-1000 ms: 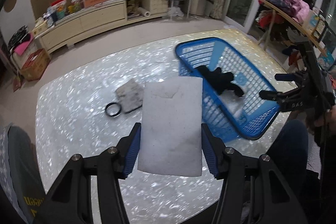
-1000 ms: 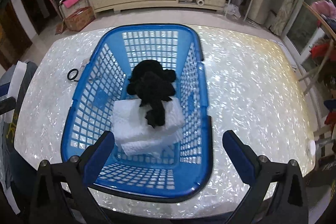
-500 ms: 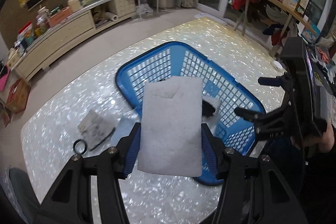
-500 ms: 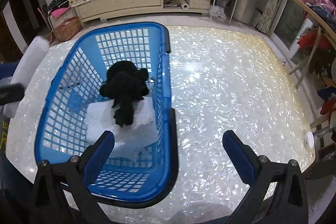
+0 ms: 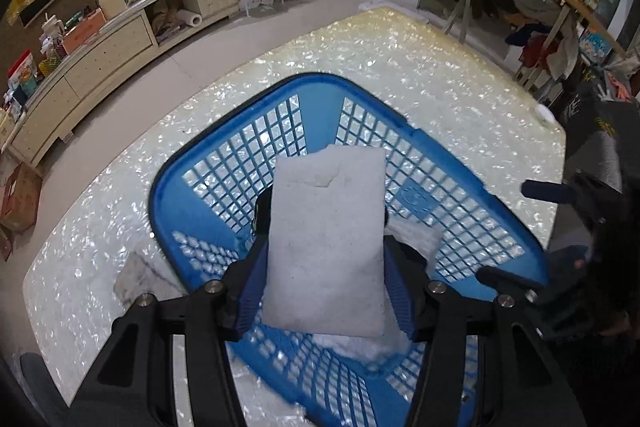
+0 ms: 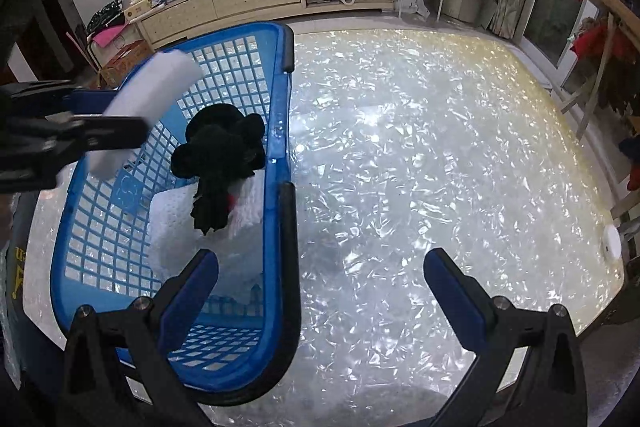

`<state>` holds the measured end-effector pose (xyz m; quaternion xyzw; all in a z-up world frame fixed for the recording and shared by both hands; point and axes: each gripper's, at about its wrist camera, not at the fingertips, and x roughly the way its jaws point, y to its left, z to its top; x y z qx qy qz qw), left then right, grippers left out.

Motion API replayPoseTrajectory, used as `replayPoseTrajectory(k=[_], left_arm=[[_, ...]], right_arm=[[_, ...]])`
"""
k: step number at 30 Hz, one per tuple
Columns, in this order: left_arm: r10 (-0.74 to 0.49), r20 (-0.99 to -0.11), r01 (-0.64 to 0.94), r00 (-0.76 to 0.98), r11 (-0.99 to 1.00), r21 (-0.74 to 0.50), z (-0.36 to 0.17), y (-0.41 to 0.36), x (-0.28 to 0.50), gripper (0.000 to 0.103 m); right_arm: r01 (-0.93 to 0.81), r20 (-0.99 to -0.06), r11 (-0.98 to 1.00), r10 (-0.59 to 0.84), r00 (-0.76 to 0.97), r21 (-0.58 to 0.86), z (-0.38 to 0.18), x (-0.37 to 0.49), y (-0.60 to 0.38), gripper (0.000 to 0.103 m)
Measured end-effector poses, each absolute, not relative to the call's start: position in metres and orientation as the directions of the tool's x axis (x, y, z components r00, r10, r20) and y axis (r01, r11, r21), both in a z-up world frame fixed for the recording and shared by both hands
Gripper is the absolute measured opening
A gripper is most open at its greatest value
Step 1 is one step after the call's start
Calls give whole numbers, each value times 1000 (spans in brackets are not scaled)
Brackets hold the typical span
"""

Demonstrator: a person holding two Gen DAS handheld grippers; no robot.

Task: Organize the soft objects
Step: 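Carry the white sponge block with the left gripper over the basket and release it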

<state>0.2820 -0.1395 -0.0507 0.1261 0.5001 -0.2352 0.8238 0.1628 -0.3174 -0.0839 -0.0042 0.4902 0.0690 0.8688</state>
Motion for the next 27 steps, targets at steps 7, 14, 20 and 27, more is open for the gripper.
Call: replayPoseTrajectory(k=[7,14,20,27], left_arm=[[-232,-901,515,366,857,-11,-75,-149,308,53],[-180,-906,520,384,853,51,-84,-159,315,66],[-188,-901,516,392,855,46,-78,-157,311,83],[-205,-882,504,425,863,42,-59,-143,292,91]], right_arm=[[-125,-854,989,131,504,78,-86,164,-319,103],[-121,-856,988,141,497,93,-88,165,-320,103],[-118,-857,988,143,495,97,-85,162,-319,103],[-125,-851,988,143,506,92,-73,150,-314,103]])
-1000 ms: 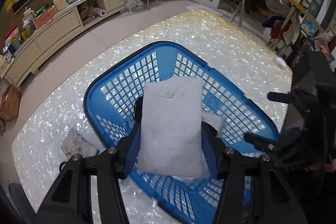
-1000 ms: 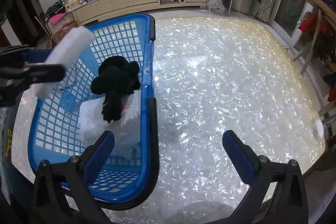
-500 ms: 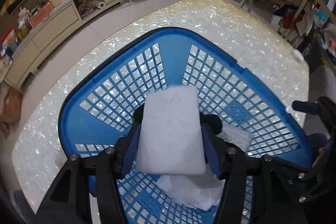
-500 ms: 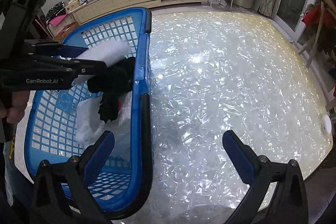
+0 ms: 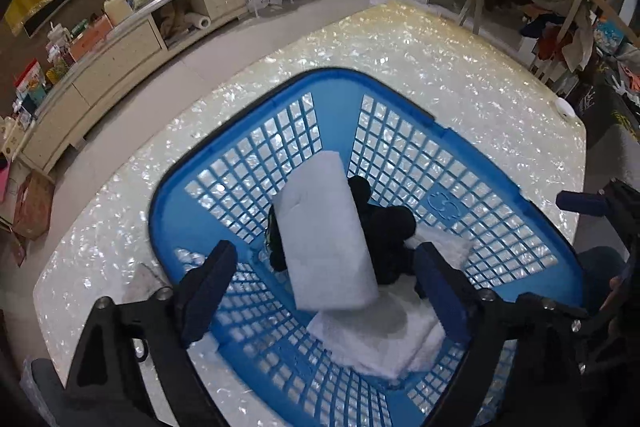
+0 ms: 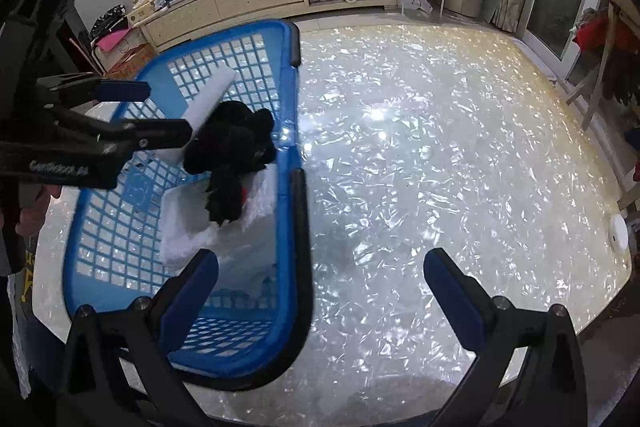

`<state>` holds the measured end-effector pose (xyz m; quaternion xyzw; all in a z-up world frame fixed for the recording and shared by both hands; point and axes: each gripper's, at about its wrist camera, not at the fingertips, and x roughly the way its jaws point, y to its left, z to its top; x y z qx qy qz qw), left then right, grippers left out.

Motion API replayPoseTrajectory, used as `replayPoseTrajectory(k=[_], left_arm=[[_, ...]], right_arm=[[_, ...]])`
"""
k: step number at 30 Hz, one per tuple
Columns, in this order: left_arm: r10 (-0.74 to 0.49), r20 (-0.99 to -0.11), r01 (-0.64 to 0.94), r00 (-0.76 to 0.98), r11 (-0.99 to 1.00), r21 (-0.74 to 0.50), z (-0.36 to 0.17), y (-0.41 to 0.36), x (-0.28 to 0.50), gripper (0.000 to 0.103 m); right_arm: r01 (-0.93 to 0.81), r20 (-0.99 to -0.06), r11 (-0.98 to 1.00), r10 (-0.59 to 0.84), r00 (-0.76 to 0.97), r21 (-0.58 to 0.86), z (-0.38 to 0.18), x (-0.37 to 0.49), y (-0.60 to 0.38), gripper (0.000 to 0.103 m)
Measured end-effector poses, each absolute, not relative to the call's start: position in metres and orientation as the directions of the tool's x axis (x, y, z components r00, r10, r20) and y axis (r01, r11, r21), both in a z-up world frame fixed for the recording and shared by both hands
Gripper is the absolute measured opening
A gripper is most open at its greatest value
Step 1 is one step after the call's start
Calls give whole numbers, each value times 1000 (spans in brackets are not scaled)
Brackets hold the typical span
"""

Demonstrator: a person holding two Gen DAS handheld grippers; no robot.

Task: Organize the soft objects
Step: 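Carry the white sponge block with the left gripper over the basket and release it, then reach the right gripper to the light blue cloth and grasp its edge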

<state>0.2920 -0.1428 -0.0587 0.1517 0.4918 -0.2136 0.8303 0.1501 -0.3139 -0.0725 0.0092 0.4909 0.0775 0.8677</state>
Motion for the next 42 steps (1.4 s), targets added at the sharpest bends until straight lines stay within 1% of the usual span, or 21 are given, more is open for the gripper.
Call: replayPoseTrajectory(k=[4,10,11,13,14,18,24,31,38,42], left_arm=[[-217,-865,519,453,853,57,-43,-135,271,91],[-212,-845,497,492,865,73,-17,-117,232,91],[-215,-839,496,499,865,74,-13,-113,226,92],[-220,-833,489,507,870,67,-6,-102,212,101],[-223,-831,486,510,872,64,-3,-97,208,103],[-236,-818,466,524,884,44,10,-73,188,103],[-203,-793,406,574,912,61,25,-34,156,103],[-162,-795,324,585,945,47,24,20,135,103],[-120,-817,239,563,971,22,-1,71,127,103],[-98,-831,198,547,980,15,-17,95,126,103]], right_arm=[[-138,-838,987,142,527,81,-58,141,-307,103],[-157,-819,985,143,556,65,-34,124,-291,103],[-164,-816,984,148,558,66,-31,122,-287,103],[-180,-809,981,161,565,69,-25,119,-280,103],[-187,-805,980,163,571,66,-20,117,-276,103],[-217,-793,975,173,584,53,-8,111,-257,103],[-275,-786,961,201,584,42,-3,110,-227,103],[-364,-792,931,245,559,31,-6,118,-174,103],[-451,-812,892,277,513,19,-21,136,-121,103],[-494,-827,869,307,470,42,-30,145,-94,103]])
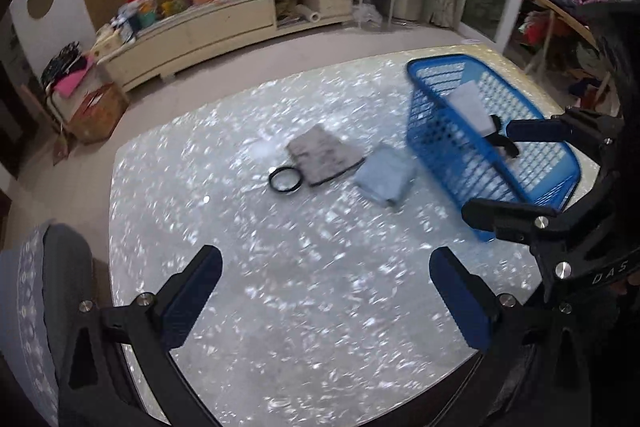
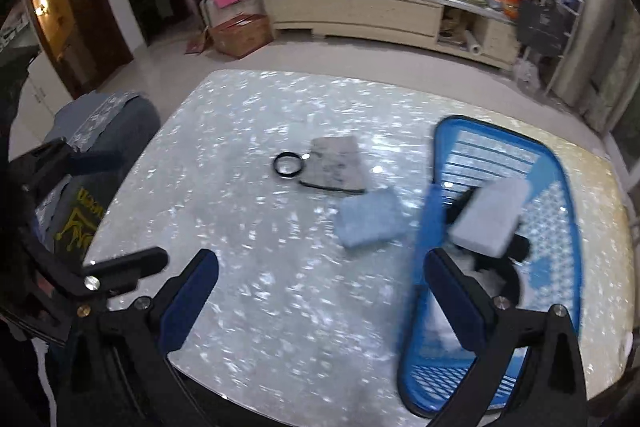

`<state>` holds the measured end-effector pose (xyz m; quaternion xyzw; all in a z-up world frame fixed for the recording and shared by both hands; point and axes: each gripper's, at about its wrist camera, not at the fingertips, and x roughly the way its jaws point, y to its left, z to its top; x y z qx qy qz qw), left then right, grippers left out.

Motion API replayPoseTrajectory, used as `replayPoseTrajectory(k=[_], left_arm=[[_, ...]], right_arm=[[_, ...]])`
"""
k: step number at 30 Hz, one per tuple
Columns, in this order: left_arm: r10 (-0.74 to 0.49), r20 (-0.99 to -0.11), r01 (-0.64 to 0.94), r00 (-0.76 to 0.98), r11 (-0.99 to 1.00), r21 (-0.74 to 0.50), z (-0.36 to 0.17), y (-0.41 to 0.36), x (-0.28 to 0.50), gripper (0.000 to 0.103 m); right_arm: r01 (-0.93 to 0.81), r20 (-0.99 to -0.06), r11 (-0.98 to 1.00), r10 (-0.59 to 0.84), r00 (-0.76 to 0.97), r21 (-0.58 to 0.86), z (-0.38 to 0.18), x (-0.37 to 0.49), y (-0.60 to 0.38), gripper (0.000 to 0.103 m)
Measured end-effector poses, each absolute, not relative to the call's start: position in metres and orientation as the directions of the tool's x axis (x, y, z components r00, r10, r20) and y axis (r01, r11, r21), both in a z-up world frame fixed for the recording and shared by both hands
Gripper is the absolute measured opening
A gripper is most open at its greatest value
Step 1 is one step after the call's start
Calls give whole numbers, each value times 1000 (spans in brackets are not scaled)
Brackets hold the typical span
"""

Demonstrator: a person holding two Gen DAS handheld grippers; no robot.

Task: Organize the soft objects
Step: 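Reach the right gripper to the light blue cloth and grasp its edge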

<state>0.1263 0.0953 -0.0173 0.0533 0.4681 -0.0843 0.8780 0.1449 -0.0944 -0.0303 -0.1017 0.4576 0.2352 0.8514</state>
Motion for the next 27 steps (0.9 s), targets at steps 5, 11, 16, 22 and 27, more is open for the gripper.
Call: replayPoseTrajectory(k=[5,11,16,22,27], left_arm=[[-87,-845,161,528,987,-1,-37,123,129,103],[-72,-871,118,486,993,-15,-67,144,140,103],[-71,-890,92,451,995,-33,-94,155,155,103],[-85,-902,84,424,995,-54,-119,157,178,103],[-101,-906,85,412,994,-72,-138,158,201,103]], right_arm=[[-531,-849,846,314,426,47,-47,154,-64,102],[-555,-882,831,296,366,49,-75,169,-43,98],[-563,-910,826,260,322,37,-100,185,-31,95],[-509,-934,861,170,315,-15,-124,211,-30,90],[-453,-946,890,94,310,-60,-146,233,-29,82]])
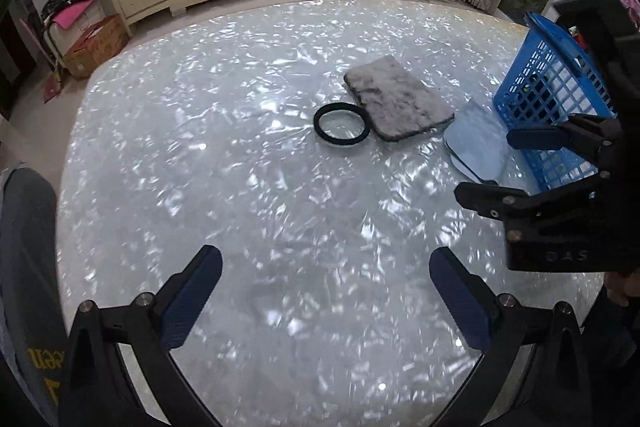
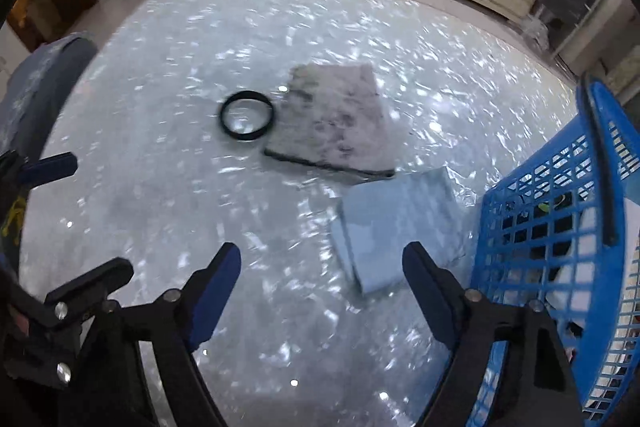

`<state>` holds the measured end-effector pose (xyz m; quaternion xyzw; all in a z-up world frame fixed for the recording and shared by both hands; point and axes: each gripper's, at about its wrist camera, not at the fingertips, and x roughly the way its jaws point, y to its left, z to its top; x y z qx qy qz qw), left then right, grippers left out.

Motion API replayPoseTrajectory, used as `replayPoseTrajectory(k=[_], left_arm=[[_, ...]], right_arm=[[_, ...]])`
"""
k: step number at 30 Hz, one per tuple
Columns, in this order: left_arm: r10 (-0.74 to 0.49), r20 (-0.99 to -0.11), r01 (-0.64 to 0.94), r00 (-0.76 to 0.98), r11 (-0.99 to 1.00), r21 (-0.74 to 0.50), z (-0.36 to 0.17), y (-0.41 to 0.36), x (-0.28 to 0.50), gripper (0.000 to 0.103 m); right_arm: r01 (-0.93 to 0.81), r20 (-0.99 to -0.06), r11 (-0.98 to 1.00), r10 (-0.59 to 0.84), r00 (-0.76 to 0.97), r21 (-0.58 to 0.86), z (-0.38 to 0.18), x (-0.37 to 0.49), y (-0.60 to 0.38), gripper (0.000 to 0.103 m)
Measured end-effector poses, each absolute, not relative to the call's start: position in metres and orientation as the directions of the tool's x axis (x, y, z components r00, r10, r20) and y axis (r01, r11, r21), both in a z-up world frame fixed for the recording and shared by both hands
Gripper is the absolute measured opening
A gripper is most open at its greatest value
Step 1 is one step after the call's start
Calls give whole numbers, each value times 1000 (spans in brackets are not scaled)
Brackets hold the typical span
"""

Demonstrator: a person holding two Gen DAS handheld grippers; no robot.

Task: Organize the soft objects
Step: 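Reach the right gripper to the light blue cloth and grasp its edge, then lift the blue cloth with the right gripper and carry it over the basket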

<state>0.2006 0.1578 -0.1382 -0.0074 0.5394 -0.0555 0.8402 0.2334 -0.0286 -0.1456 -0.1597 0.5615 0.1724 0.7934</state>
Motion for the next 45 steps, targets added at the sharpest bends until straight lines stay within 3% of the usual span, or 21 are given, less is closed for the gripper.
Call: replayPoseTrajectory(k=[3,5,10,15,24,32,38,45], left_arm=[[-113,-902,101,416,992,-78,-146,155,211,103],[-118,-901,105,417,991,-81,-151,154,218,103],[-143,-900,119,412,988,-103,-159,150,225,103],[-142,-901,130,409,987,-96,-165,150,228,103],[-159,-893,127,422,985,-115,-163,162,225,103],[-169,-887,133,429,984,-123,-158,166,220,103],[-208,-875,170,436,974,-147,-150,162,214,103],[-228,-862,175,453,971,-165,-141,161,209,103]], right_arm=[[-448,-951,891,71,302,-76,-155,242,-27,79],[-438,-955,895,56,293,-82,-164,250,-28,69],[-417,-961,904,29,276,-92,-176,263,-37,59],[-403,-961,911,33,274,-83,-182,271,-38,56],[-387,-968,921,55,244,-45,-180,281,-50,41],[-400,-961,907,-14,277,-129,-179,283,-57,5],[-395,-954,905,-36,297,-157,-180,272,-52,3],[-396,-943,912,33,332,-107,-142,241,-55,3]])
